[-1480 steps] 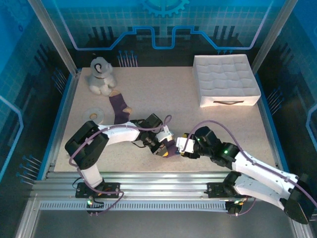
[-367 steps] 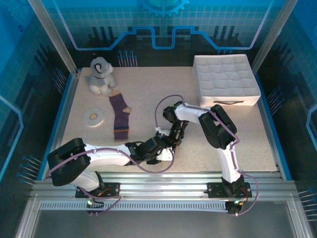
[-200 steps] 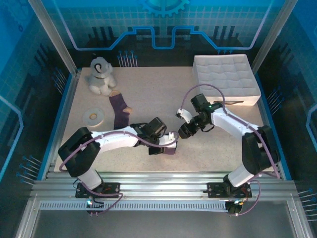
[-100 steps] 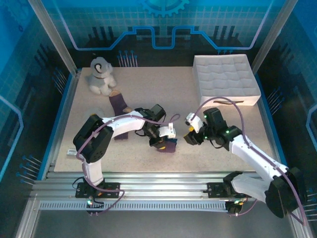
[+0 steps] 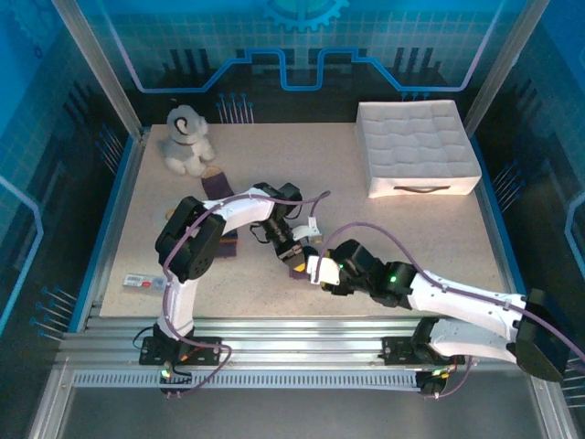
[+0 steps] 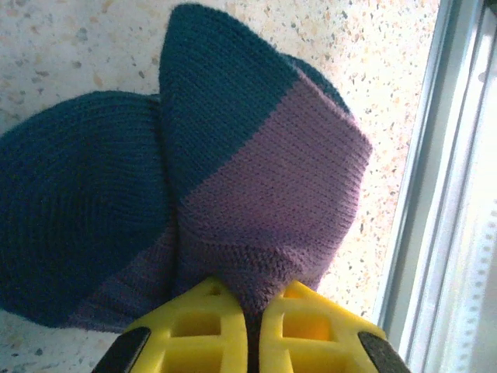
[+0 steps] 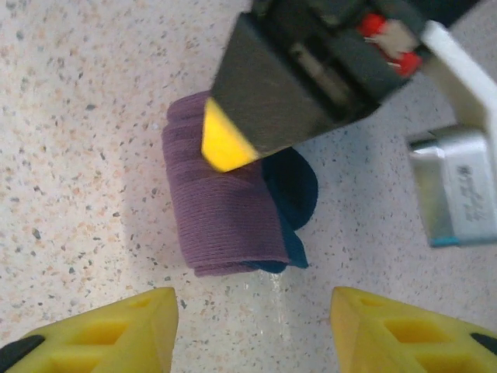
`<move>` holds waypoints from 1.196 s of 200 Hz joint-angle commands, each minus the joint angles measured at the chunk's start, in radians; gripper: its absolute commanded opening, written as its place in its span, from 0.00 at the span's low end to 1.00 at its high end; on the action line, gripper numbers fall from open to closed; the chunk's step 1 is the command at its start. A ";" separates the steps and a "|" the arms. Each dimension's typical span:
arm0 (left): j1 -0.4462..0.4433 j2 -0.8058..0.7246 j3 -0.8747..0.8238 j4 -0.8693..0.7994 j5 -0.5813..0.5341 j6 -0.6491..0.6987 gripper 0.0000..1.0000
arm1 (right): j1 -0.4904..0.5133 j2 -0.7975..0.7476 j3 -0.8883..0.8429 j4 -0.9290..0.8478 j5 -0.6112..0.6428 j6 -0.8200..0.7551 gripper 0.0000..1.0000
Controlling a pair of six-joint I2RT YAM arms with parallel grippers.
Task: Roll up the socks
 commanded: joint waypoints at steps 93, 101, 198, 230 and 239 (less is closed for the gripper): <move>0.043 0.111 0.030 -0.175 0.026 0.006 0.00 | 0.054 0.343 0.088 0.091 0.043 -0.123 0.57; 0.044 0.113 0.030 -0.176 0.029 0.007 0.00 | 0.054 0.350 0.090 0.101 0.047 -0.132 0.57; 0.067 0.125 0.043 -0.180 0.046 -0.007 0.00 | 0.056 0.364 0.082 0.190 0.079 -0.110 0.56; 0.077 0.128 0.043 -0.171 0.046 -0.027 0.00 | 0.042 0.249 0.017 0.187 0.059 -0.059 0.56; 0.077 0.129 0.044 -0.172 0.048 -0.028 0.00 | 0.037 0.215 -0.001 0.177 0.052 -0.053 0.57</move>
